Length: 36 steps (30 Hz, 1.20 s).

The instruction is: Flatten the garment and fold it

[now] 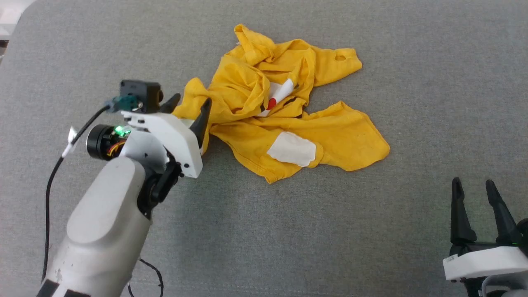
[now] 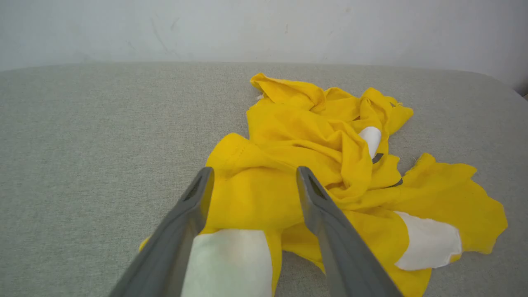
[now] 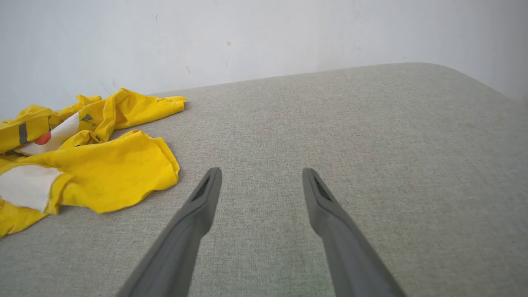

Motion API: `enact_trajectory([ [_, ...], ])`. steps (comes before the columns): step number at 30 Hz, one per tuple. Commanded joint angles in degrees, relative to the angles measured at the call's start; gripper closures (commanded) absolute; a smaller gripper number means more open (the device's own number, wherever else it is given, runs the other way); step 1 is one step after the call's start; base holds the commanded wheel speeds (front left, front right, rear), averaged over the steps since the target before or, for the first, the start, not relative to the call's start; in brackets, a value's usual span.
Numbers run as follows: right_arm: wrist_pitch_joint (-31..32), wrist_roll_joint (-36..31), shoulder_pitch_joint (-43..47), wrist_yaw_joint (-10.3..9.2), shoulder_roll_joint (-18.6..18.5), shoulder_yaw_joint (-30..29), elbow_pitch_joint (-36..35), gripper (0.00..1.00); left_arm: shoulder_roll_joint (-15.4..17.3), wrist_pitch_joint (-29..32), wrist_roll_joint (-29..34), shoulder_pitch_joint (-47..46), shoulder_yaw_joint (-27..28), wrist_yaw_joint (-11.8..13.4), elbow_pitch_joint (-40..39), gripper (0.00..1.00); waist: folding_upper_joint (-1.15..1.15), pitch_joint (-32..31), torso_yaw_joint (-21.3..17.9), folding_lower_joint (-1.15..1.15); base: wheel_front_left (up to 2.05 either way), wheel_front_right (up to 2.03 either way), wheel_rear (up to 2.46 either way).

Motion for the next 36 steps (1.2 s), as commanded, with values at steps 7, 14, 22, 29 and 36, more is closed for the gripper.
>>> enact_trajectory([
  [7, 0.33, -0.41, 0.21, -0.05, 0.09, 0.76, -0.61, 0.0, 1.11, 6.21, -1.54, -4.93, -0.94, -1.84, 3.99, 0.0, 0.0, 0.98, -1.29, 0.0, 0.0, 0.0, 0.0],
  [14, 0.31, -0.25, 0.02, -0.05, 0.09, 1.08, -0.7, 0.0, 0.22, 5.69, -2.04, -6.9, -0.51, -1.26, 10.15, 0.0, 0.0, 1.95, -2.71, 0.0, 0.0, 0.0, 0.0],
  [22, 0.28, -0.49, -0.32, -0.05, 0.09, 0.31, -0.97, 0.0, -0.8, 2.75, -2.29, -7.98, -0.98, -3.0, 14.39, 1.0, 0.0, 2.59, -2.82, 0.0, 0.0, 0.0, 0.0],
  [29, 0.62, -0.88, -0.43, -0.05, 0.09, -0.04, -1.44, 0.0, -1.62, -2.25, -1.71, -9.95, -0.75, -3.52, 15.12, 1.0, 0.0, 2.46, -1.56, 0.0, 0.0, 0.0, 0.0],
  [36, 0.74, -0.75, -0.17, -0.05, 0.09, -0.23, -1.54, 0.0, -2.1, -7.95, -2.94, -9.76, 2.7, -0.45, 13.42, 1.0, 0.0, 2.15, -0.35, 0.0, 0.0, 0.0, 0.0],
])
